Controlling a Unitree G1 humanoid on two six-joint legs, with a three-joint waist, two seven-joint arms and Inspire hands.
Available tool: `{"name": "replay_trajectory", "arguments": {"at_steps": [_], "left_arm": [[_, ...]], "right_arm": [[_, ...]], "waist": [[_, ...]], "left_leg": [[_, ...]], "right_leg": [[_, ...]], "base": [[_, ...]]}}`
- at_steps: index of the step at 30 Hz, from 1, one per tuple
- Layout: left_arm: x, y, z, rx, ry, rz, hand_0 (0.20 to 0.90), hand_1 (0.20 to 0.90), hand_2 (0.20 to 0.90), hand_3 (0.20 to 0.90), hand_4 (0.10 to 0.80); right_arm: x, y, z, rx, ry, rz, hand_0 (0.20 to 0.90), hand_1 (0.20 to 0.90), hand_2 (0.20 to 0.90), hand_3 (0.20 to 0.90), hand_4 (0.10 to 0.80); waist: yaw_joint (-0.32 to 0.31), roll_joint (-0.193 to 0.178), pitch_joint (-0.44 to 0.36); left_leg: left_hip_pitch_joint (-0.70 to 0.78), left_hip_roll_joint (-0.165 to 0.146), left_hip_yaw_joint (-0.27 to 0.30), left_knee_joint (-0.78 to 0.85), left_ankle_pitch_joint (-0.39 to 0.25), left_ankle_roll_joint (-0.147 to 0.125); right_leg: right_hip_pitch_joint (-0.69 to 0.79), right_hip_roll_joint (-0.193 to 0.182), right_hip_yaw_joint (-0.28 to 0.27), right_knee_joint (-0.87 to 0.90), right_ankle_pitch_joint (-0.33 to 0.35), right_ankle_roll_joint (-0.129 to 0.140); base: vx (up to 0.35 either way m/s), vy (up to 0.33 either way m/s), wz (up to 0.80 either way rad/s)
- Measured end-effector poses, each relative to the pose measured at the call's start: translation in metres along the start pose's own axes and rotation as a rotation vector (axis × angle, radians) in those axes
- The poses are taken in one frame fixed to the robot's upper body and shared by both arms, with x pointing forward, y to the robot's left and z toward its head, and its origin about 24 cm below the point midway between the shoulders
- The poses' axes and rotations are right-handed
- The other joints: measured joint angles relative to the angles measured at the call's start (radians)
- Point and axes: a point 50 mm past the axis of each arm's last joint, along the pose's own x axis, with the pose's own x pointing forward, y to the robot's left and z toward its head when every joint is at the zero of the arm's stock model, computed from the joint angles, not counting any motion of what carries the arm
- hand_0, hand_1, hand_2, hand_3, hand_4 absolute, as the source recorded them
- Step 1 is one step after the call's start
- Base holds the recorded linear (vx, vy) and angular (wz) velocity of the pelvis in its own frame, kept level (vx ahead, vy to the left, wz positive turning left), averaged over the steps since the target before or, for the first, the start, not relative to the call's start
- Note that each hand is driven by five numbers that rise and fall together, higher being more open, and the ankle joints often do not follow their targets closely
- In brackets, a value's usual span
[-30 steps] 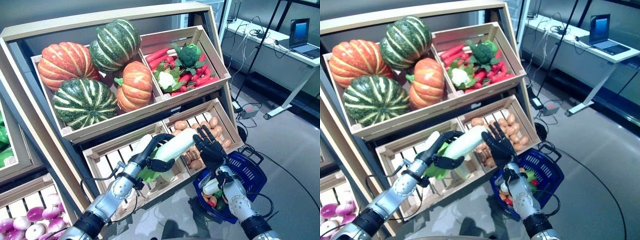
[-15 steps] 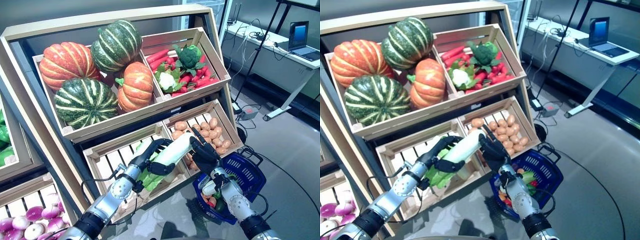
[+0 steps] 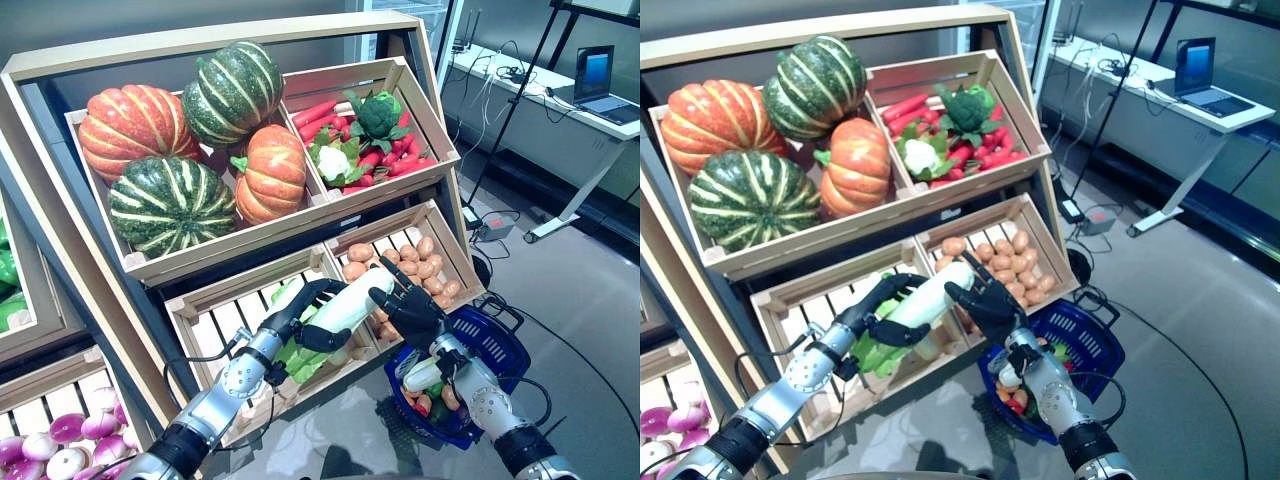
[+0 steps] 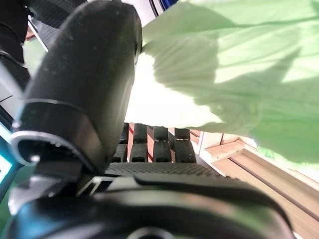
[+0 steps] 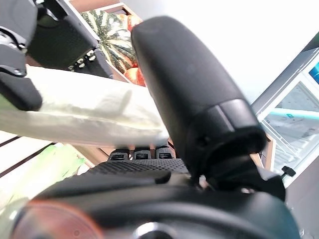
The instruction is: Put vegetables into the basket
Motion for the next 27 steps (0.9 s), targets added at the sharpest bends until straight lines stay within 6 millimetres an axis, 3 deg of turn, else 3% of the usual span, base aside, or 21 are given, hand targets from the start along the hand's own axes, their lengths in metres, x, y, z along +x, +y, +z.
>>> {"name": "replay_trajectory", "arguments": {"at_steps": [2,3,4,5,12,27], "left_arm": [[0.0,0.0,0.0,-0.001,0.0,0.0,0.3,0.3,0.3,0.3,0.4],[0.0,0.0,0.0,-0.009,0.0,-0.003,0.3,0.3,0.3,0.3,0.4],[0.0,0.0,0.0,-0.019,0.0,-0.009,0.3,0.3,0.3,0.3,0.4],[0.0,-0.001,0.001,-0.024,-0.002,-0.016,0.3,0.3,0.3,0.3,0.4],[0.002,-0.01,0.004,-0.073,-0.022,-0.056,0.3,0.3,0.3,0.3,0.4],[0.002,-0.011,0.005,-0.071,-0.024,-0.069,0.3,0.3,0.3,0.3,0.4]], "right_arm": [[0.0,0.0,0.0,-0.001,0.001,0.002,0.9,0.9,0.9,0.9,0.8],[0.0,0.0,0.001,-0.002,0.001,0.002,0.773,0.773,0.773,0.773,0.715],[0.0,-0.001,0.001,-0.004,0.001,0.002,0.505,0.505,0.505,0.505,0.536],[-0.001,-0.001,0.002,-0.007,0.002,-0.001,0.3,0.3,0.3,0.3,0.4],[-0.003,-0.013,0.004,-0.013,-0.003,-0.05,0.3,0.3,0.3,0.3,0.4],[-0.005,-0.014,0.005,-0.019,-0.004,-0.056,0.3,0.3,0.3,0.3,0.4]], "waist": [[0.0,0.0,0.0],[0.0,0.0,0.0],[0.001,0.0,0.0],[0.002,0.0,0.0],[0.003,0.0,-0.007],[0.0,0.003,-0.009]], "left_leg": [[0.0,0.0,0.0,0.0,0.0,0.0],[0.0,0.0,0.0,0.0,0.0,0.0],[0.0,0.0,0.0,0.0,0.0,0.0],[0.0,-0.001,0.0,0.0,0.0,0.0],[0.0,-0.001,0.0,0.0,0.001,0.001],[0.001,-0.001,0.0,0.0,0.001,0.002]], "right_leg": [[0.0,0.0,0.0,0.0,0.0,0.0],[0.0,0.0,0.0,0.0,0.0,0.0],[0.0,0.0,0.0,0.0,0.0,0.0],[0.0,0.0,0.0,0.0,0.0,0.0],[0.0,-0.001,0.0,0.0,0.001,0.0],[0.0,-0.001,0.002,0.0,0.003,0.0]], "base": [[0.0,0.0,0.0],[0.0,0.0,0.0],[0.0,0.0,0.0],[0.0,0.0,0.0],[0.0,0.0,0.0],[-0.001,-0.001,0.0]]}}
